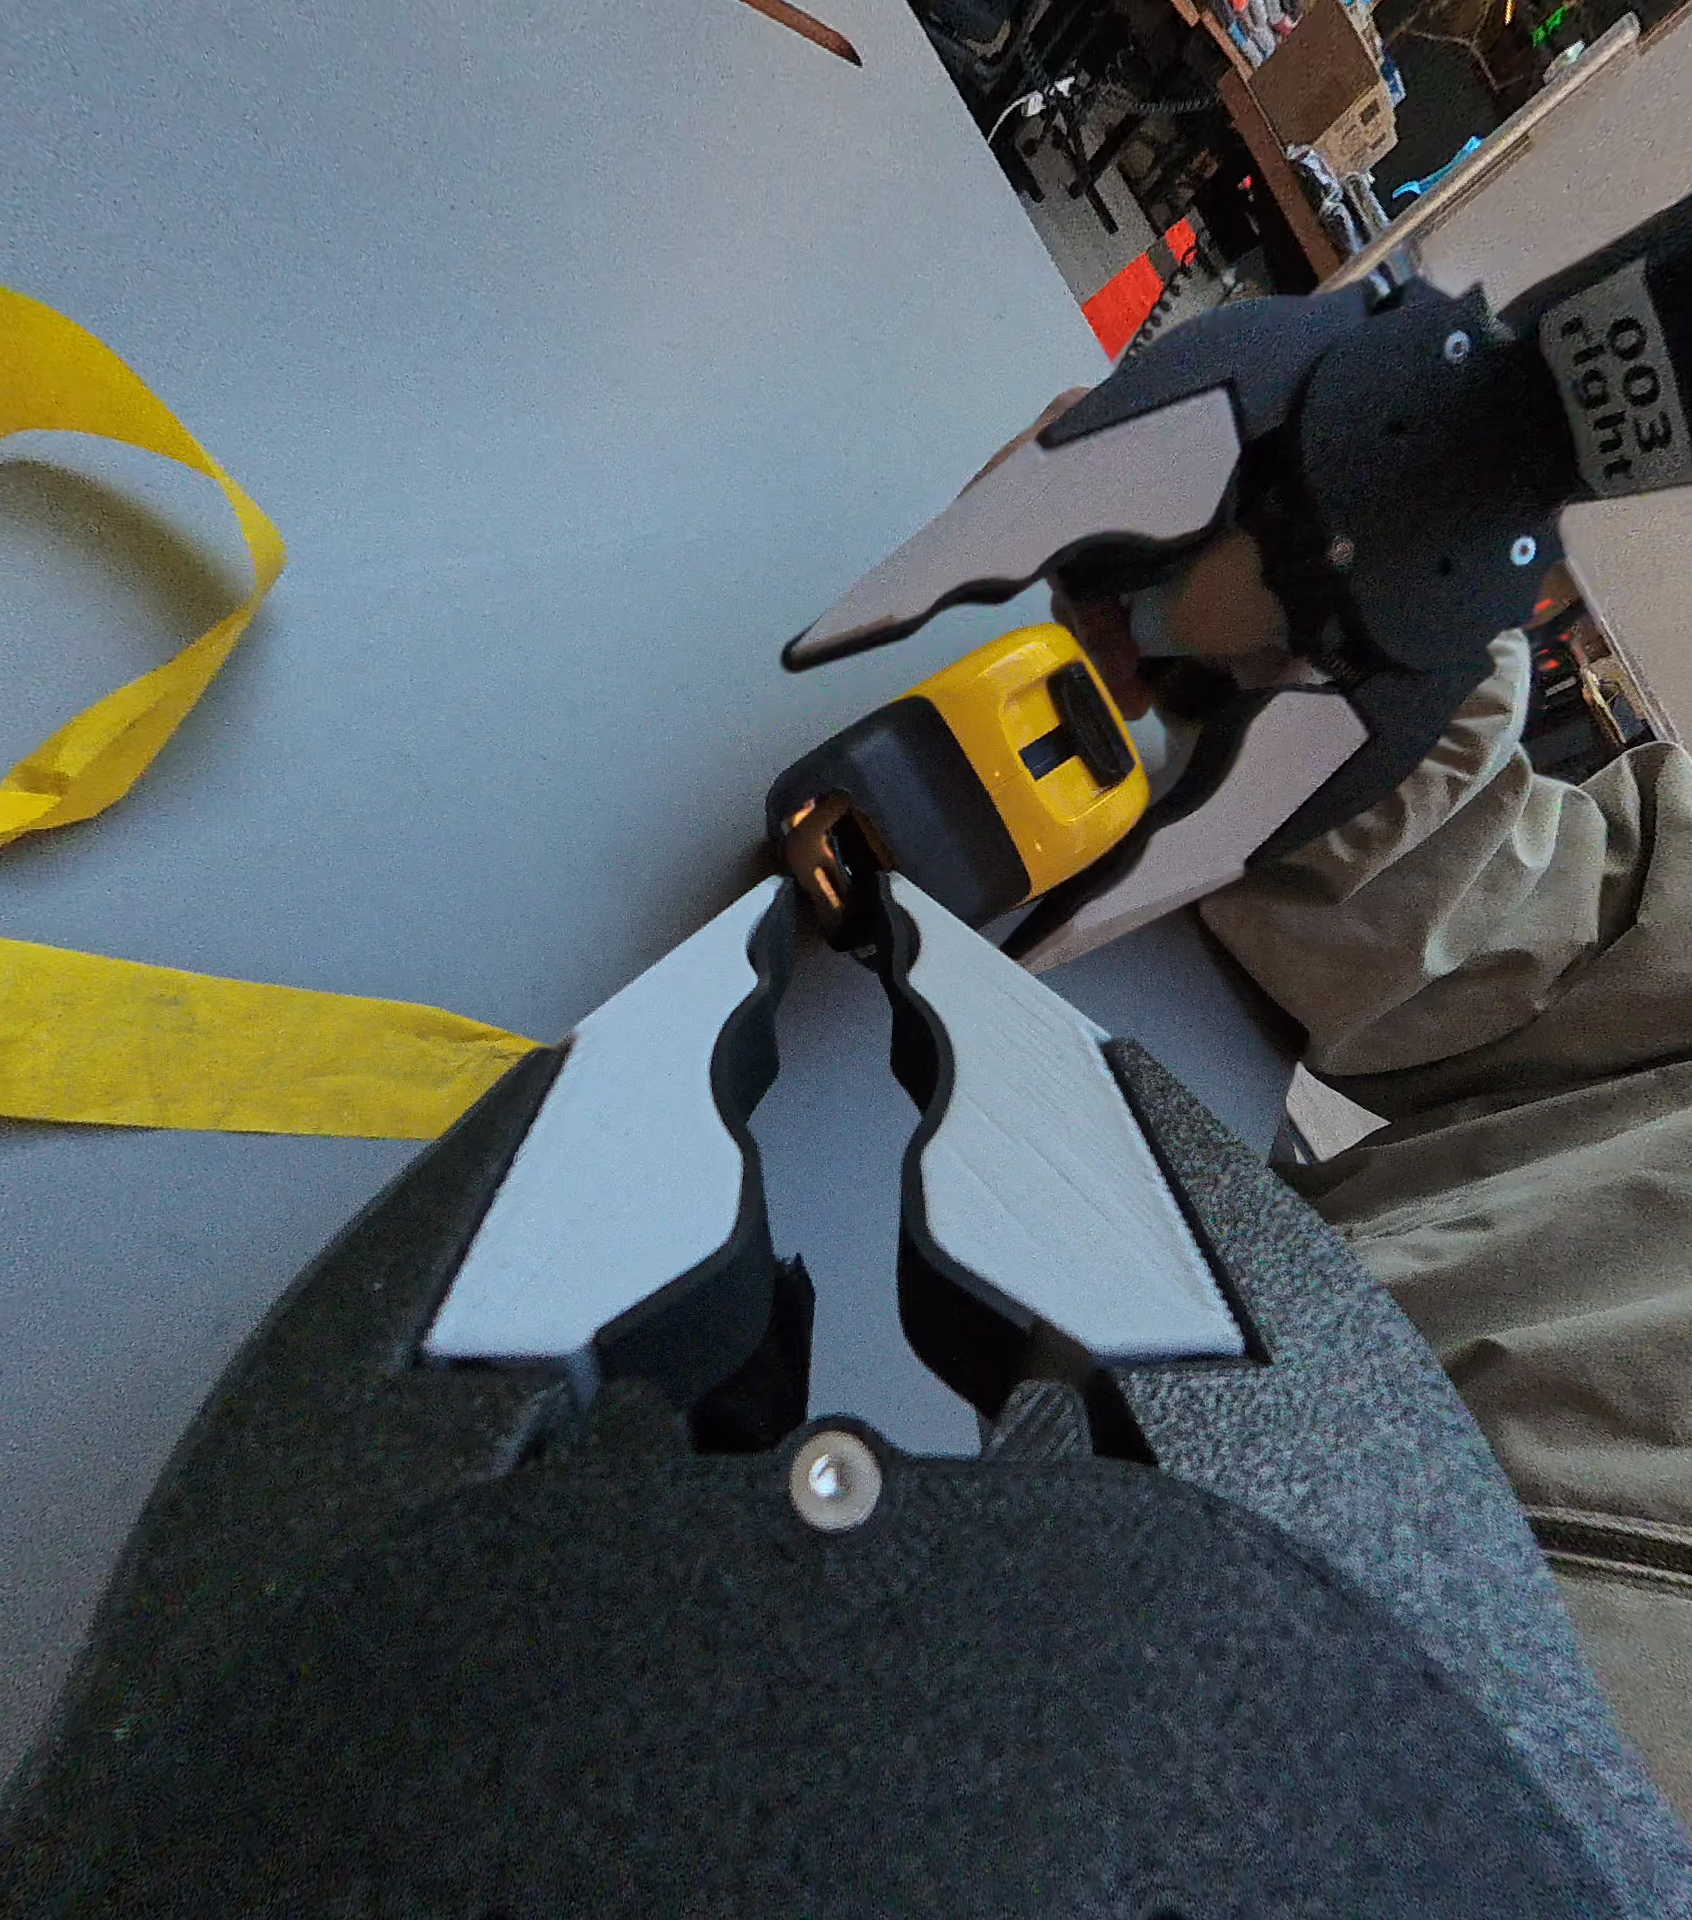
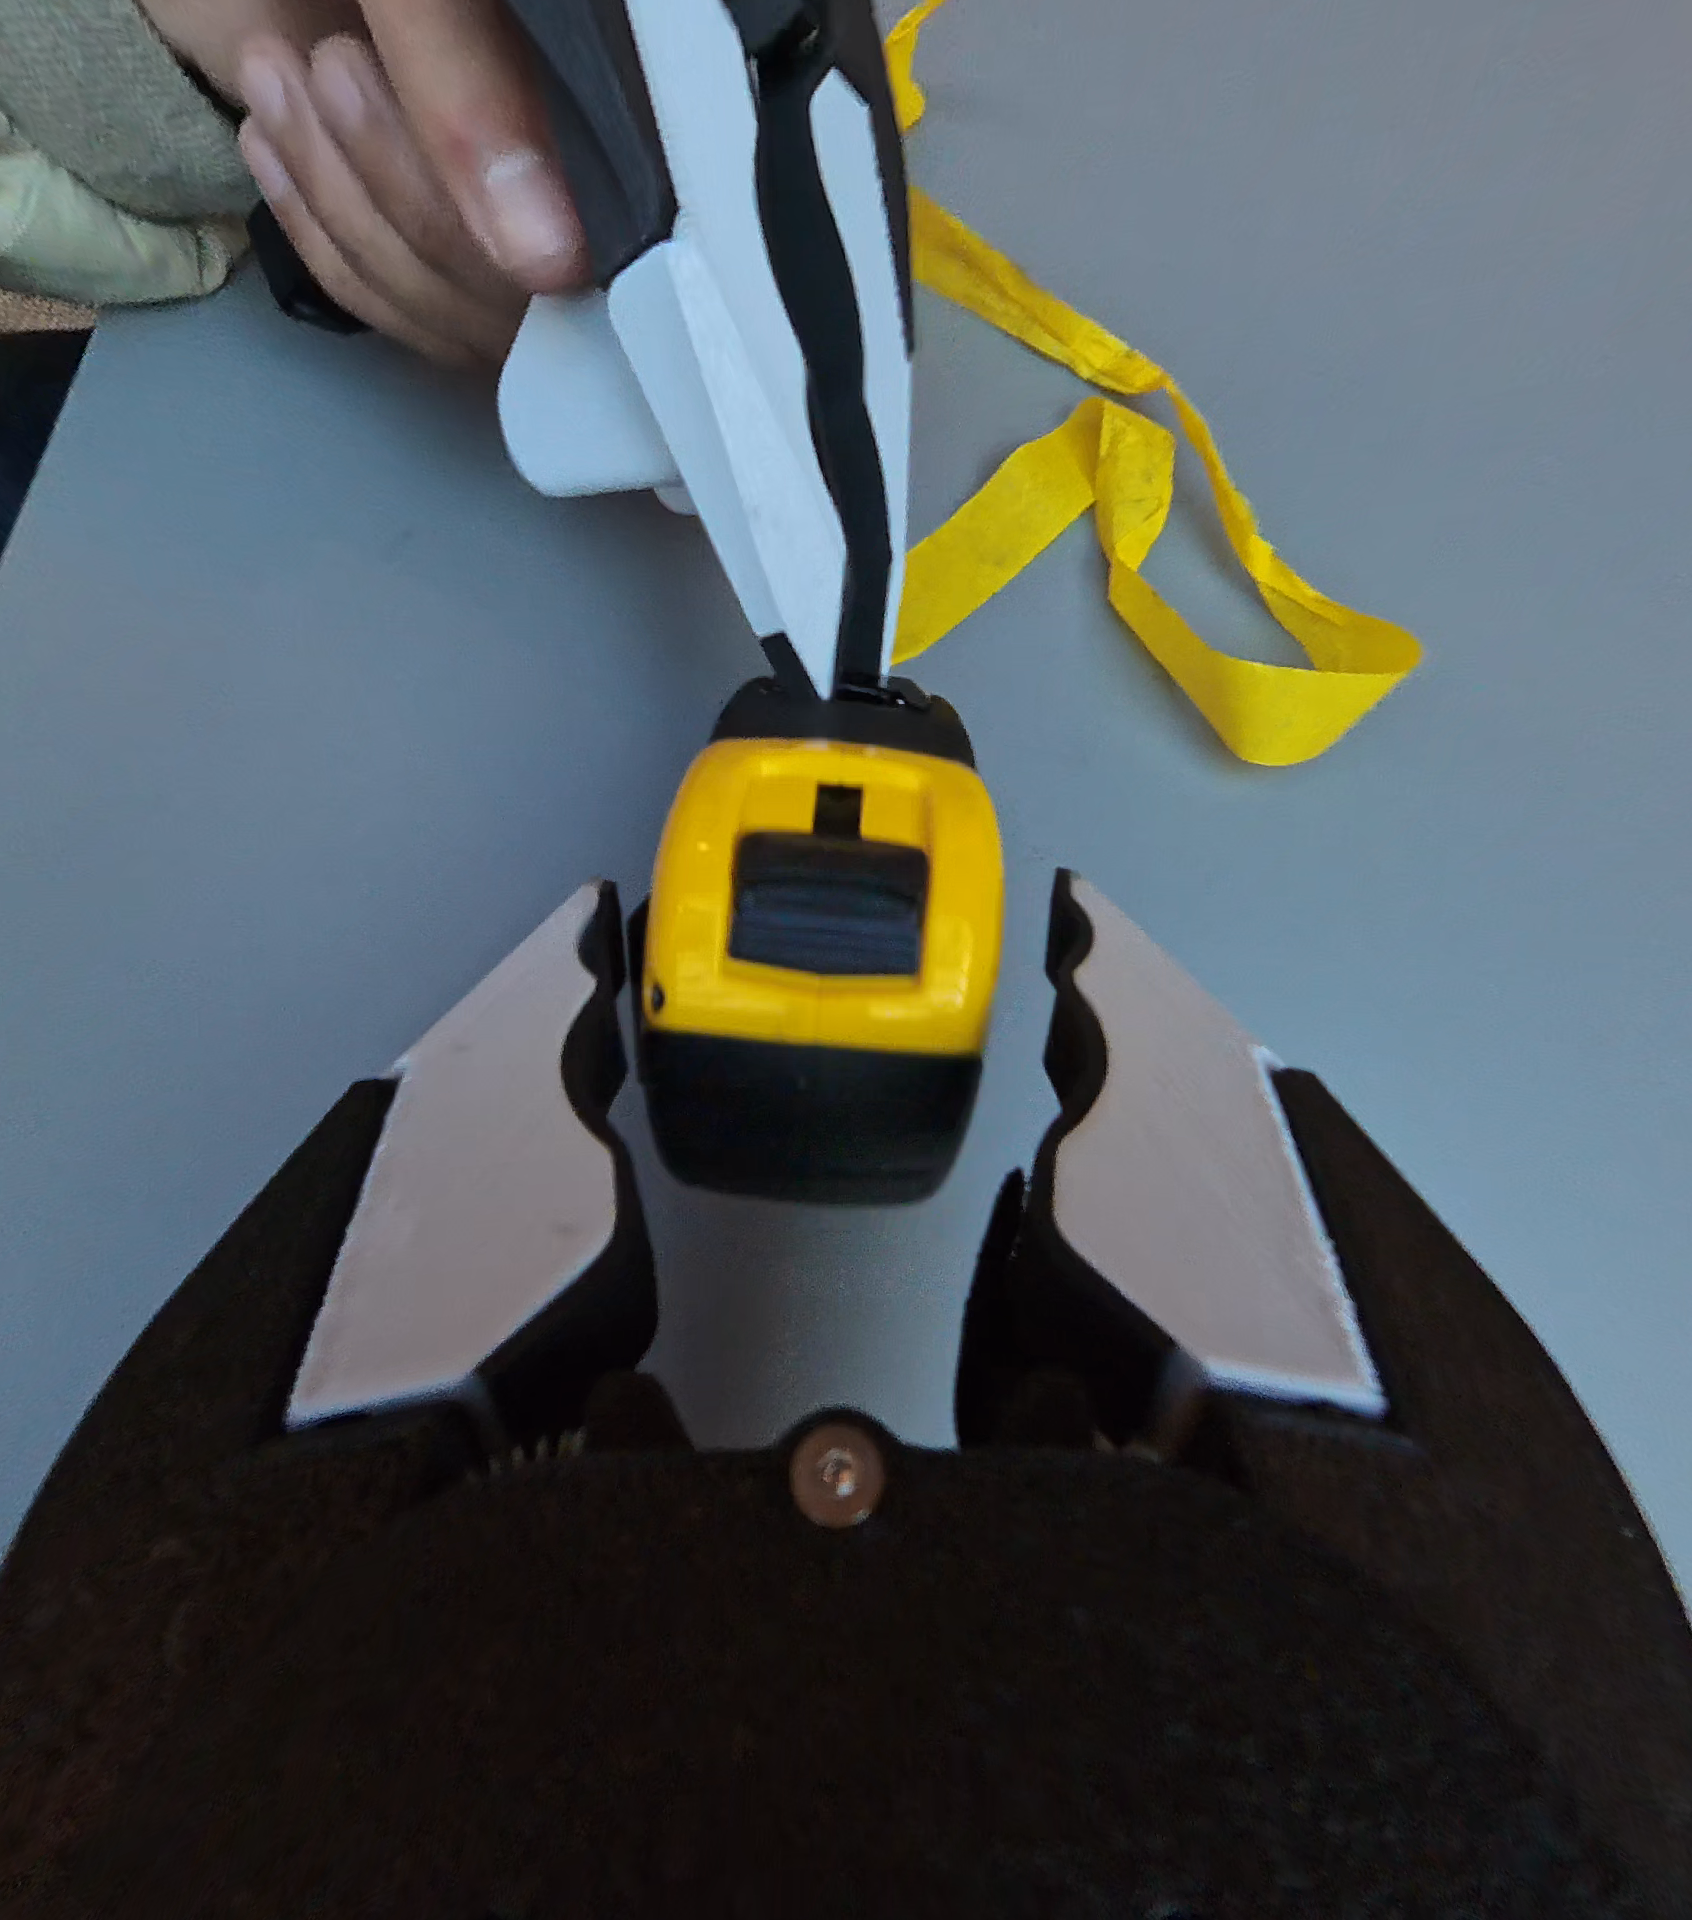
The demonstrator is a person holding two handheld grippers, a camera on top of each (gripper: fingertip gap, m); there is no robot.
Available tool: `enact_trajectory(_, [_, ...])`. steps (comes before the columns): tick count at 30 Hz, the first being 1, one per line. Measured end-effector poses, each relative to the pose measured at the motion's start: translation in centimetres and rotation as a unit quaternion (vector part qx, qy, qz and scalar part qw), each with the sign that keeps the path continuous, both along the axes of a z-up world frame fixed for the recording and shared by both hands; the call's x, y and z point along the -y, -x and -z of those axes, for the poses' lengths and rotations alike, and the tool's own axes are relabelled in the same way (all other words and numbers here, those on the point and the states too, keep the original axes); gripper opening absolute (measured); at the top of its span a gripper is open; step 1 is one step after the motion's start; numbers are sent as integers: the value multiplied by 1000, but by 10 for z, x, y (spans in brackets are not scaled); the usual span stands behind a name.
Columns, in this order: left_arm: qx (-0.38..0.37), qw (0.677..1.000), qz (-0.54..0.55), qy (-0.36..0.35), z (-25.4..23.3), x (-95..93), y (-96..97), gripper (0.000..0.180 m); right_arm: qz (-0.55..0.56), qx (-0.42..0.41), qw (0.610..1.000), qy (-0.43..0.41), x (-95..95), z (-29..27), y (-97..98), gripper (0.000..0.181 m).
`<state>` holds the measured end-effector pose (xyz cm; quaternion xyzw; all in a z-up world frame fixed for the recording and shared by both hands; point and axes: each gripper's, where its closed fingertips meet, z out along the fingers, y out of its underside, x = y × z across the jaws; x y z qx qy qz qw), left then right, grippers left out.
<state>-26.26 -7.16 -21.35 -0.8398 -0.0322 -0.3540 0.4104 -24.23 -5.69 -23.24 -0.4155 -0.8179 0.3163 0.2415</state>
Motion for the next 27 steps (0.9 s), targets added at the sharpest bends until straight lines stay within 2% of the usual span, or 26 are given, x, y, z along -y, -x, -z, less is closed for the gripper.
enact_trajectory(3, [3, 1000, -3, -1, 2, 1, 1, 14, 35, -31, 998, 47, -12, -14, -16, 87])
enact_trajectory(4, [8, 1000, -4, -1, 2, 1, 0, 14, 30, -31, 997, 67, -6, -10, -17, 83])
enact_trajectory(5, [12, 1000, -7, -2, 1, 0, 0, 14, 38, -25, 997, 67, -5, -1, -14, 66])
enact_trajectory(8, [8, 1000, -23, 2, 4, 1, 3, 14, 36, -52, 995, 71, -1, -1, -9, 62])
enact_trajectory(12, [27, 999, -42, -3, 1, 14, 13, 13, 19, -34, 998, 51, 13, -5, 1, 61])
enact_trajectory(16, [70, 993, -85, -50, -17, 44, 63, 13, -22, -17, 998, 54, 41, -25, 49, 61])
enact_trajectory(22, [56, 980, -176, -67, -22, 109, 185, 13, -87, 9, 996, 9, 102, -32, 173, 61])
enact_trajectory(27, [39, 974, -217, -52, -24, 141, 273, 12, -74, 1, 997, -12, 134, -35, 257, 61])
